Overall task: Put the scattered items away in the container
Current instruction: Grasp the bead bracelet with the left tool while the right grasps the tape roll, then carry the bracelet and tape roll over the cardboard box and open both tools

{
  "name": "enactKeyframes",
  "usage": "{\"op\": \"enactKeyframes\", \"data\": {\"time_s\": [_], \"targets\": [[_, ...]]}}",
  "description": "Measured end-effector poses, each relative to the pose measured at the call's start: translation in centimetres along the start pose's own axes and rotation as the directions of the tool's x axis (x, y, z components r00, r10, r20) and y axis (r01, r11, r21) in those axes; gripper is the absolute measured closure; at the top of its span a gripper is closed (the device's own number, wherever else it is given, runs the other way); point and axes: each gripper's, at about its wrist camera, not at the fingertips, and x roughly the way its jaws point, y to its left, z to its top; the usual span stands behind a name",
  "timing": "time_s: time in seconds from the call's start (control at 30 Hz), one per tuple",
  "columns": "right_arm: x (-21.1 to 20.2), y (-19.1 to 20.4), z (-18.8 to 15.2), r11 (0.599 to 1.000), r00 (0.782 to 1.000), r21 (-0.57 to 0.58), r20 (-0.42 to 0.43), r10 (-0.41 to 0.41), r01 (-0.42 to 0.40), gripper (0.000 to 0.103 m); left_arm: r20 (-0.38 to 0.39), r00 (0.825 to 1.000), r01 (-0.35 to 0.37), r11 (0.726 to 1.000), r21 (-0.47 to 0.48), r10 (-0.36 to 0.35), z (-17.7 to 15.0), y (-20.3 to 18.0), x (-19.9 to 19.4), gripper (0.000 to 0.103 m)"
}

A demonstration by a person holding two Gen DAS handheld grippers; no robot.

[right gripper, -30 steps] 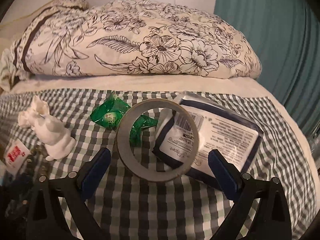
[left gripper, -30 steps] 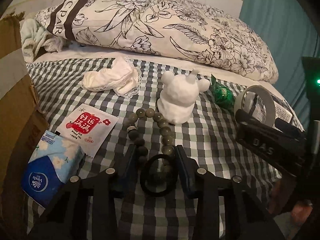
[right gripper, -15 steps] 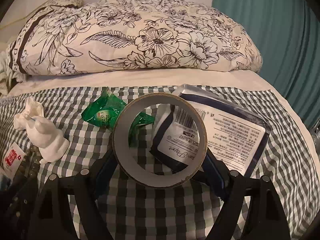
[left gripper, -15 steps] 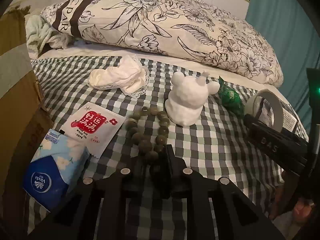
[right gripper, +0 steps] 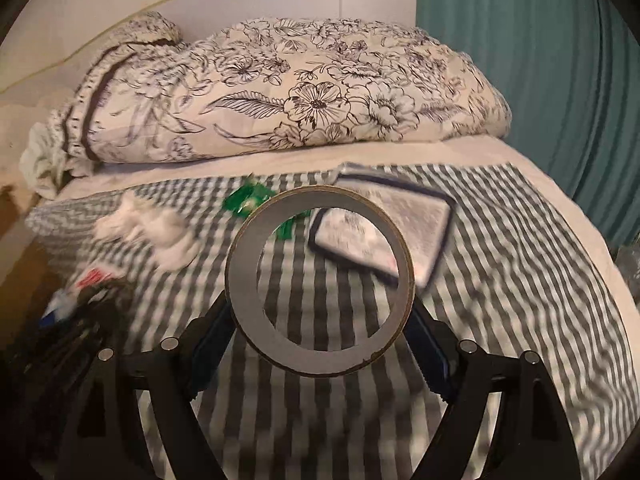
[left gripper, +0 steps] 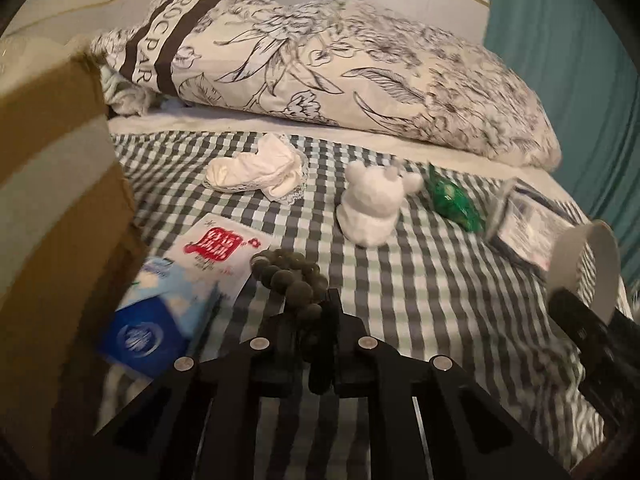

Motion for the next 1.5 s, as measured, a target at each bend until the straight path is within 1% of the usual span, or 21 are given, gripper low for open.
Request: {"op": "enactKeyframes", "data": {"time_s": [0.1, 0.23, 0.3, 0.37, 0.43, 0.47, 0.53, 0.6, 0.67, 0.77, 0.9, 1.07, 1.17, 1.27, 1.4, 1.5], "targets": [[-3.1, -1.0, -1.9, 0.999, 1.000, 0.026, -0.022, 0.021, -0.020, 0.021, 0.001, 0.999, 0.048, 0.999, 0.022, -0.048, -0.2, 0.2, -3.1, 0.091], [-7.4, -1.9, -4.0, 0.997, 0.998, 0.060, -0.039, 0.048, -0.045, 0.021, 0.009, 0.990, 0.142, 0.989, 0.042, -0.142, -0.7, 1.1, -8.6, 0.091], [-9.5, -2.2, -4.9, 0.995, 0.997, 0.078, -0.047, 0.067, -0.063, 0.021, 0.016, 0.988, 0.150, 0.988, 0.048, -0.151, -1.7, 1.9, -11.5, 0.091], [-11.5, -2.4, -5.7, 0.993, 0.996, 0.097, -0.045, 0.074, -0.069, 0.021, 0.008, 0.987, 0.159, 0.986, 0.038, -0.160, -2.5, 2.7, -13.6, 0.091], [-13.2, -2.5, -6.3, 0.989, 0.995, 0.120, -0.050, 0.089, -0.083, 0.021, -0.006, 0.983, 0.186, 0.982, 0.036, -0.186, -3.1, 3.3, -15.4, 0.091], [-14.1, -2.6, -6.5, 0.988, 0.994, 0.127, -0.050, 0.095, -0.088, 0.021, -0.010, 0.982, 0.188, 0.981, 0.042, -0.188, -3.3, 3.5, -16.3, 0.091], [-16.0, -2.3, -6.8, 0.988, 0.995, 0.127, -0.042, 0.093, -0.087, 0.021, -0.008, 0.982, 0.188, 0.981, 0.055, -0.187, -3.6, 3.8, -17.8, 0.091], [-17.9, -2.0, -7.0, 0.989, 0.996, 0.119, -0.031, 0.089, -0.084, 0.021, -0.007, 0.977, 0.212, 0.976, 0.049, -0.212, -3.9, 4.2, -19.3, 0.091], [-19.4, -1.6, -7.1, 0.989, 0.996, 0.119, -0.018, 0.085, -0.083, 0.021, -0.007, 0.972, 0.234, 0.971, 0.041, -0.234, -3.9, 4.6, -20.6, 0.091], [-21.6, -0.9, -7.0, 0.989, 0.996, 0.123, -0.006, 0.090, -0.088, 0.021, -0.001, 0.970, 0.245, 0.968, 0.048, -0.245, -3.7, 5.0, -22.5, 0.091], [-24.0, 0.8, -6.4, 0.989, 0.994, 0.106, 0.015, 0.104, -0.105, 0.021, 0.031, 0.963, 0.266, 0.963, 0.050, -0.268, -2.7, 5.5, -25.0, 0.091], [-26.8, 4.3, -4.8, 0.988, 0.988, 0.054, 0.055, 0.141, -0.144, 0.021, 0.082, 0.964, 0.251, 0.967, 0.051, -0.254, -0.3, 7.3, -28.4, 0.091], [-27.8, 7.0, -3.7, 0.979, 0.977, 0.030, 0.071, 0.199, -0.202, 0.021, 0.123, 0.964, 0.232, 0.972, 0.033, -0.235, 1.4, 9.4, -30.2, 0.091], [-28.1, 10.6, -2.5, 0.963, 0.961, -0.011, 0.069, 0.268, -0.268, 0.021, 0.158, 0.969, 0.190, 0.982, 0.020, -0.191, 3.0, 12.2, -31.4, 0.091], [-27.7, 16.4, -1.6, 0.937, 0.939, -0.099, 0.053, 0.341, -0.335, 0.021, 0.170, 0.980, 0.098, 0.995, 0.025, -0.101, 4.8, 16.5, -31.3, 0.091], [-26.3, 20.8, -1.7, 0.904, 0.915, -0.160, 0.006, 0.403, -0.397, 0.021, 0.137, 0.988, 0.072, 0.997, -0.010, -0.070, 5.3, 19.9, -29.6, 0.091]]}}
